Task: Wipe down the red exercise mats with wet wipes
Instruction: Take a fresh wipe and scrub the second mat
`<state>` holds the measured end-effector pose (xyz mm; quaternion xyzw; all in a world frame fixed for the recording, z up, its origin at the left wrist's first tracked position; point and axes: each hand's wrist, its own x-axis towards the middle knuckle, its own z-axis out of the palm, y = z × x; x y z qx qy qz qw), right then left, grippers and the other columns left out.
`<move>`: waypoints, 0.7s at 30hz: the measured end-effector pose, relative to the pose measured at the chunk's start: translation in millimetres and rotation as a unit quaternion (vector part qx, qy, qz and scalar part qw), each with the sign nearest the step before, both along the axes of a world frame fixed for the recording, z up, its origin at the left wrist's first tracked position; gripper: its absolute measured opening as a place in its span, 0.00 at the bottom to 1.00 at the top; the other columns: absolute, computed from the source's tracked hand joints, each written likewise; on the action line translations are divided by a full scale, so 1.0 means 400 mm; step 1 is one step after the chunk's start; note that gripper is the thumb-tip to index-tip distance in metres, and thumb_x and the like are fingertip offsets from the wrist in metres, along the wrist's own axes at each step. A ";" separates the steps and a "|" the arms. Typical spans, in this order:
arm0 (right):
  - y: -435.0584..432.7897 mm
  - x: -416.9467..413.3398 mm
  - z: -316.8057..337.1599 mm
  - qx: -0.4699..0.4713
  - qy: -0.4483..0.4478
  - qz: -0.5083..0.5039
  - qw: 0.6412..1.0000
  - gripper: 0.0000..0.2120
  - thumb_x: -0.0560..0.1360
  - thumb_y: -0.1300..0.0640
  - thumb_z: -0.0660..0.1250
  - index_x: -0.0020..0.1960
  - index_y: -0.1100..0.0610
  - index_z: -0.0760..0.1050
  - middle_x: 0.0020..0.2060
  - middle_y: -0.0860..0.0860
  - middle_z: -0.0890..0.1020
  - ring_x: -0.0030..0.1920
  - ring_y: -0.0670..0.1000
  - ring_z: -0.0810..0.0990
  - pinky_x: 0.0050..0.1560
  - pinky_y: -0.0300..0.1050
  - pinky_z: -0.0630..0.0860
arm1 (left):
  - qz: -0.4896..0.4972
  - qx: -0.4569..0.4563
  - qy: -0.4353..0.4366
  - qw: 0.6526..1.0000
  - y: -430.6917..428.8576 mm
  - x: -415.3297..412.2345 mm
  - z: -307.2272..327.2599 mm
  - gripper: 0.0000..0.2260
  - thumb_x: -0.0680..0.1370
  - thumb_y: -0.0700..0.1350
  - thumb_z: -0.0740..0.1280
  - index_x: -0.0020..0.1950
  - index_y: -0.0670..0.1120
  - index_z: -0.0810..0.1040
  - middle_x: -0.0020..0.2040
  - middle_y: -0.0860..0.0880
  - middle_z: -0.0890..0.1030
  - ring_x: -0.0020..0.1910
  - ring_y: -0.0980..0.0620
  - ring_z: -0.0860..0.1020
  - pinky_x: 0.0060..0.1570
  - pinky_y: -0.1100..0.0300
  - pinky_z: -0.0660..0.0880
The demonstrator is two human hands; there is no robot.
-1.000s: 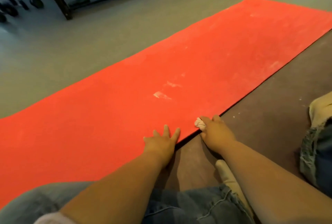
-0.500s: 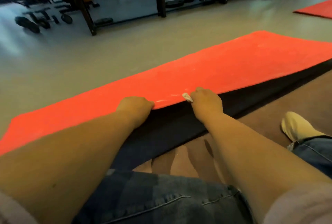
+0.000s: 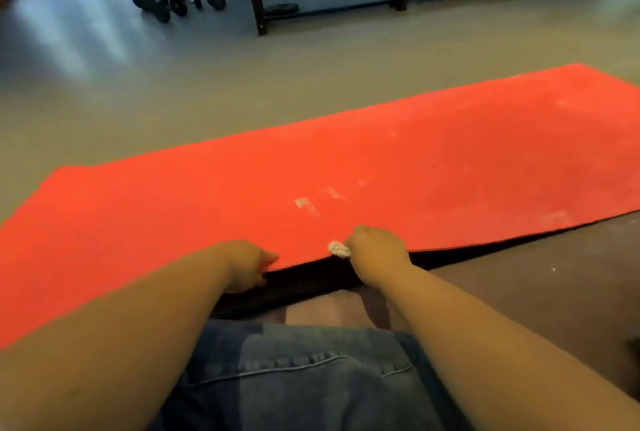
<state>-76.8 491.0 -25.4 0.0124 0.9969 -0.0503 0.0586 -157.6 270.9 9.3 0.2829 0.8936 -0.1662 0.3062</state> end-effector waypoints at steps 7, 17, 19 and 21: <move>0.004 0.009 -0.127 -0.300 -0.041 -0.159 0.940 0.23 0.74 0.49 0.69 0.61 0.58 0.64 0.53 0.59 0.78 0.51 0.61 0.78 0.43 0.46 0.70 | 0.045 0.104 -0.023 0.993 0.057 -0.004 -0.189 0.37 0.75 0.64 0.64 0.78 0.56 0.50 0.78 0.40 0.52 0.73 0.39 0.61 0.70 0.51 0.61; 0.083 0.002 -0.203 -0.046 0.085 -0.153 0.983 0.16 0.79 0.49 0.57 0.47 0.58 0.80 0.46 0.55 0.74 0.49 0.58 0.70 0.47 0.49 0.67 | 0.089 0.076 -0.021 0.993 0.105 -0.056 -0.239 0.45 0.71 0.64 0.70 0.78 0.60 0.44 0.79 0.48 0.42 0.74 0.31 0.50 0.69 0.42 0.62; 0.140 0.009 -0.201 -0.017 0.094 -0.214 0.972 0.17 0.80 0.49 0.56 0.49 0.55 0.82 0.44 0.56 0.77 0.48 0.58 0.72 0.47 0.49 0.67 | 0.097 0.076 -0.020 0.992 0.109 -0.055 -0.241 0.46 0.70 0.63 0.71 0.78 0.60 0.43 0.79 0.48 0.42 0.74 0.30 0.50 0.69 0.41 0.62; 0.108 0.018 -0.202 -0.083 0.114 -0.227 0.964 0.11 0.78 0.58 0.61 0.50 0.56 0.82 0.43 0.57 0.79 0.46 0.59 0.75 0.44 0.47 0.67 | 0.103 0.077 -0.022 0.991 0.114 -0.058 -0.239 0.47 0.70 0.62 0.72 0.78 0.60 0.43 0.79 0.48 0.42 0.74 0.30 0.50 0.69 0.41 0.62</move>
